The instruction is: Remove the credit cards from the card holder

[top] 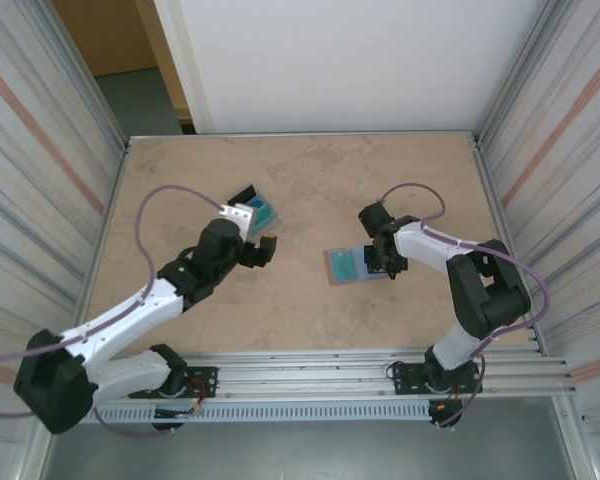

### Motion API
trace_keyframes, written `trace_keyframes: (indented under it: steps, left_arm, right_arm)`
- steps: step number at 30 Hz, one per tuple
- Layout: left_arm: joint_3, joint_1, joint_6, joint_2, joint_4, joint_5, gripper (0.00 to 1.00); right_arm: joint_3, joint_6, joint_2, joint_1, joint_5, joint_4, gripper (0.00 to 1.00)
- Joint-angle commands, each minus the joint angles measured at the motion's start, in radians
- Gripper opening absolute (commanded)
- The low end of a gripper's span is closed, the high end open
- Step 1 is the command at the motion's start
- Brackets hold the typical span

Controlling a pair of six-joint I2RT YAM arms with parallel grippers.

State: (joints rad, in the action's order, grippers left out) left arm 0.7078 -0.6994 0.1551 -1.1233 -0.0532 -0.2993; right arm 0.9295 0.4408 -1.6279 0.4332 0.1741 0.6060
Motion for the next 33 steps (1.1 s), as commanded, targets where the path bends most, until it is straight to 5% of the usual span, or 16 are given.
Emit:
trace_keyframes:
  steps: [1,8,13,23,33]
  left_arm:
    - [0.053,-0.047,-0.031,-0.078,0.07,-0.068,0.99]
    - [0.133,-0.132,-0.01,-0.299,0.133,-0.059,0.99]
    - [0.176,-0.159,0.107,-0.425,0.156,-0.066,0.99]
    - [0.219,-0.182,0.213,-0.527,0.098,-0.112,0.99]
    - [0.208,-0.182,0.23,-0.524,0.07,-0.143,0.99]
  right_arm:
    - [-0.015,0.039,0.063,-0.022,-0.007,0.015,0.35]
    - [-0.015,0.075,0.188,-0.049,-0.033,0.03,0.35]
    - [-0.029,0.045,0.24,-0.042,-0.237,-0.055,0.31]
    - [0.016,0.012,0.09,0.019,-0.352,-0.106,0.24]
    - [0.071,0.005,-0.039,0.05,-0.304,-0.091,0.3]
